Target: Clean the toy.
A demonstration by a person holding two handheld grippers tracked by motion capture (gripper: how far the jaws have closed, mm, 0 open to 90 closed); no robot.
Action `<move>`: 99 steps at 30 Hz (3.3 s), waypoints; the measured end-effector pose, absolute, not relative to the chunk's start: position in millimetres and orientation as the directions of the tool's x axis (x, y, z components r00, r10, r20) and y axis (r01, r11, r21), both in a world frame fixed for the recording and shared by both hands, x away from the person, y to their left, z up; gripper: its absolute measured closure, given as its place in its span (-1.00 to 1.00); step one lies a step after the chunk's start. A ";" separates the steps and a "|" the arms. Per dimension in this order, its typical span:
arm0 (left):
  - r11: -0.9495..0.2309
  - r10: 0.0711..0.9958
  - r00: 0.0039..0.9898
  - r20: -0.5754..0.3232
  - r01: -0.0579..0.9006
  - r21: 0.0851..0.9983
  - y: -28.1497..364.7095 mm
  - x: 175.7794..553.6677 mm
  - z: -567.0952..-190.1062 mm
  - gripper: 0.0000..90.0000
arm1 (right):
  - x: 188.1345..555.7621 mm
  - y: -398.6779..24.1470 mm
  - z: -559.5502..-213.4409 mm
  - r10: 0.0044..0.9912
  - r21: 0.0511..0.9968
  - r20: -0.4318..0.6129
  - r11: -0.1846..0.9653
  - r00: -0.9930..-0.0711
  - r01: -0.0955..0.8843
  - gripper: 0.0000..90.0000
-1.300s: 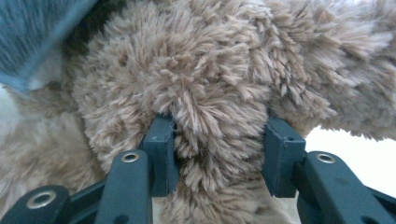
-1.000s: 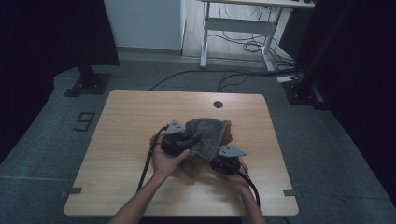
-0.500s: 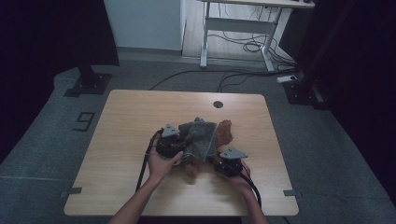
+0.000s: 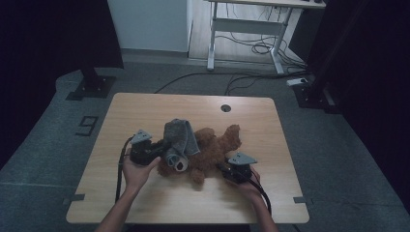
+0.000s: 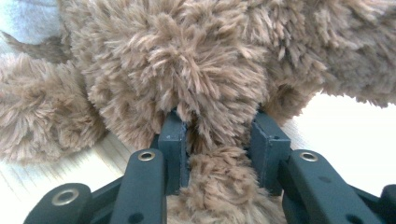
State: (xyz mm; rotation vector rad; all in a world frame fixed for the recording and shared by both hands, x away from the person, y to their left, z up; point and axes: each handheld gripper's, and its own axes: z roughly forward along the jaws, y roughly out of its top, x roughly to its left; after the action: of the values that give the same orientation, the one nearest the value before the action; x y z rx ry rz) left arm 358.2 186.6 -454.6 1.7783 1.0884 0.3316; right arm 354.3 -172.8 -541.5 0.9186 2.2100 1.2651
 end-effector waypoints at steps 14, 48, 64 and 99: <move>-0.093 0.875 0.417 -0.245 0.643 0.760 238.2 368.3 -503.1 0.69 | 354.9 -174.7 -542.1 0.720 0.877 -0.026 0.349 -0.693 0.331 0.39; -0.315 0.715 0.688 -0.122 0.473 0.823 80.5 372.8 -448.3 0.83 | 356.0 -176.2 -542.6 0.717 0.878 -0.024 0.348 -0.697 0.328 0.38; -0.388 0.723 0.689 -0.040 0.454 0.802 74.6 363.9 -455.4 0.87 | 356.1 -176.0 -542.9 0.716 0.878 -0.023 0.348 -0.698 0.328 0.38; -0.142 0.896 0.420 -0.143 0.577 0.804 254.7 358.8 -466.4 0.87 | 356.3 -176.5 -542.8 0.711 0.878 -0.024 0.352 -0.703 0.325 0.38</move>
State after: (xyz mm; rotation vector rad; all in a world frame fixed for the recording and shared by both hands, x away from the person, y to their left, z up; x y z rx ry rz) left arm 358.8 254.7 -466.4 1.8341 1.2636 0.4776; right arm 356.3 -176.5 -542.8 0.9070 2.2168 1.3014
